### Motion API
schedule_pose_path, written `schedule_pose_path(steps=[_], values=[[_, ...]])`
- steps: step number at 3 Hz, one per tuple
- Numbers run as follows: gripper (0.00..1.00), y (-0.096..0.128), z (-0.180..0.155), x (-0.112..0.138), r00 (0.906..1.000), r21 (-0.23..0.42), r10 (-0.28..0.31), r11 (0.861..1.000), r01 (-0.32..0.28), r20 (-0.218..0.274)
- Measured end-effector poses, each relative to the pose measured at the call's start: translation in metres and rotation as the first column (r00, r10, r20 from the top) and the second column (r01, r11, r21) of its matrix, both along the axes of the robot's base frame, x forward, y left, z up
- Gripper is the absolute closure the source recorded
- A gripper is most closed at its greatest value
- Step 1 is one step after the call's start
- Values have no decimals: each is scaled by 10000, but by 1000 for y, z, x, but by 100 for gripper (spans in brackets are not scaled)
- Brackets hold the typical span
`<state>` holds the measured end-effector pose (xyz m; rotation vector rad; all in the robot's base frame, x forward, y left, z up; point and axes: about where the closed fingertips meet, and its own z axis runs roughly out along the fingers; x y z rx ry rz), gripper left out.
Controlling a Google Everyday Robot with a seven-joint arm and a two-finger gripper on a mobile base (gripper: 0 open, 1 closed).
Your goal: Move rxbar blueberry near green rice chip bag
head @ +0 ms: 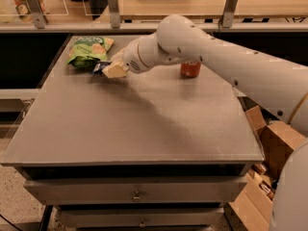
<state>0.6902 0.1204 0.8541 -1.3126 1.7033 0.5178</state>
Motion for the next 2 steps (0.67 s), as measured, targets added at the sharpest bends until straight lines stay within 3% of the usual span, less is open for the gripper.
schedule_pose_path(steps=[1,2], values=[[14,2,-1,-1,10000,-1,31,10000,-31,-10],[0,4,-1,-1,10000,-2,66,10000,-66,-21]])
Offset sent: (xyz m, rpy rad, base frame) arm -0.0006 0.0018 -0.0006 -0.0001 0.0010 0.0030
